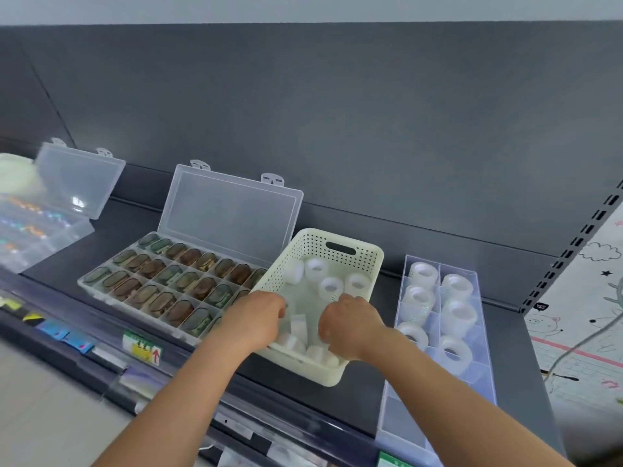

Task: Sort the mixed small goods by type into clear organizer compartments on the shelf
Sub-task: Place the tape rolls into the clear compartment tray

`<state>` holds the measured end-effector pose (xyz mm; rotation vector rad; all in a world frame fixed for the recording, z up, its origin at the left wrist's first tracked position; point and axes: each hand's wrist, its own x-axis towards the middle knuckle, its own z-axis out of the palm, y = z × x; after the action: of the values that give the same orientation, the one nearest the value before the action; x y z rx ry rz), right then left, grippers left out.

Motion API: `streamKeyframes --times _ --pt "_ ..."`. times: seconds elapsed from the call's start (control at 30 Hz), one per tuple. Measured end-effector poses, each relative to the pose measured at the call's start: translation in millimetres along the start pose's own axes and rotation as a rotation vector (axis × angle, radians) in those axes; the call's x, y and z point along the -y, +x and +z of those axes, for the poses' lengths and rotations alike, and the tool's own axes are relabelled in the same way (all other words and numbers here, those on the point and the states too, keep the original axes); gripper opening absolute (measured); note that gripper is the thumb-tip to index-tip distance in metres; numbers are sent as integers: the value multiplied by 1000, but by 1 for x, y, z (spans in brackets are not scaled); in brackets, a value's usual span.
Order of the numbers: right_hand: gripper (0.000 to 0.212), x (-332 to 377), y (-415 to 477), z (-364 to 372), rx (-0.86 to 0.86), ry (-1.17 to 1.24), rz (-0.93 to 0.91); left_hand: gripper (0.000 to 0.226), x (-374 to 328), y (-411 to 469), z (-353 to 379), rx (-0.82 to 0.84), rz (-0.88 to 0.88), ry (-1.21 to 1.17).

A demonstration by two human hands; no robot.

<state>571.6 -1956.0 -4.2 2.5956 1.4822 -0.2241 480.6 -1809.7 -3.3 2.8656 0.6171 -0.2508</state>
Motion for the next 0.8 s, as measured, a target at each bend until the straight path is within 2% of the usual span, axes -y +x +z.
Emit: streamKeyframes --times 0.1,0.2,0.3,0.43,0.67,0.8 --pt "7 3 8 2 -2 7 33 28 0 5 3 -22 27 22" --pt "17 -1 11 3 -64 64 72 26 -1 12 4 27 28 103" --pt "20 -6 9 3 -157 176 98 22 -3 21 3 81 50 178" --pt "20 -16 3 0 -332 336 141 22 -4 24 2 90 34 102" --pt "19 -53 -29 -9 -601 491 285 23 -22 26 -27 -259 73 -180" --pt "19 -80 -57 -8 -606 507 381 29 -72 25 -32 -421 324 -374"
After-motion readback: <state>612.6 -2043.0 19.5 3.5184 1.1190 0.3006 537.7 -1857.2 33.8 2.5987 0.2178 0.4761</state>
